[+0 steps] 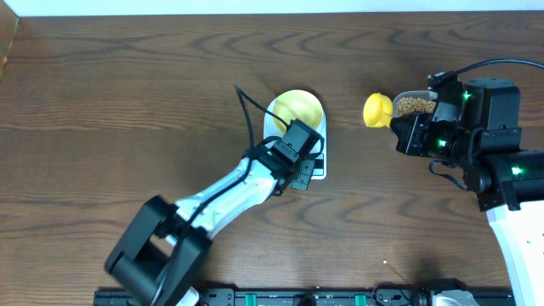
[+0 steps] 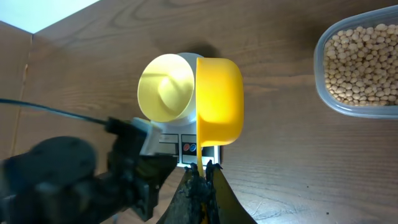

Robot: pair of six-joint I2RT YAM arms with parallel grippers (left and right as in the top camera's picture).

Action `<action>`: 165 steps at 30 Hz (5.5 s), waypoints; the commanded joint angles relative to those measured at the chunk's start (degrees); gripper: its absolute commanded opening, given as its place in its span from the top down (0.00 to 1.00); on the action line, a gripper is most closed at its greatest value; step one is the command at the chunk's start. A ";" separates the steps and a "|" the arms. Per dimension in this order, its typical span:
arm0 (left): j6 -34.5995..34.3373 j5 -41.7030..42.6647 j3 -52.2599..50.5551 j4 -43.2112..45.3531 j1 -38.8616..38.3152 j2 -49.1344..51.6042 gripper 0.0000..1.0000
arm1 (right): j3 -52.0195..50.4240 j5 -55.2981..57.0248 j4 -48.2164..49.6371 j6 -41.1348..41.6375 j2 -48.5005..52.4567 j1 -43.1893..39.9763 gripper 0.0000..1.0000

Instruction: Scoop item into bowl and weigh 50g on scale

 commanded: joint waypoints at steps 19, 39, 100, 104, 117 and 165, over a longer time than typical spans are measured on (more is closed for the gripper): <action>-0.52 -3.32 -0.24 6.19 -0.13 1.86 0.93 | 1.11 -0.28 0.13 -1.14 -0.50 -0.39 0.99; -0.55 -3.32 -0.24 8.02 -0.13 3.63 0.93 | 1.11 -0.31 0.33 -1.09 -0.50 -0.39 0.99; -0.98 0.81 -0.20 4.68 -0.13 -3.39 0.93 | 1.11 -0.28 0.83 -1.27 -0.50 -0.39 0.99; -1.95 1.77 -0.20 2.82 -0.13 -9.77 0.93 | 1.11 -0.28 0.76 -1.29 -0.50 -0.42 0.99; -6.03 -4.96 -0.20 -14.29 2.03 -36.13 0.75 | 1.11 4.44 -0.85 -1.68 -0.50 -1.29 0.99; -6.99 -15.80 -0.22 -32.52 19.93 -32.41 0.02 | 1.07 3.23 3.63 -4.72 3.96 -7.48 0.99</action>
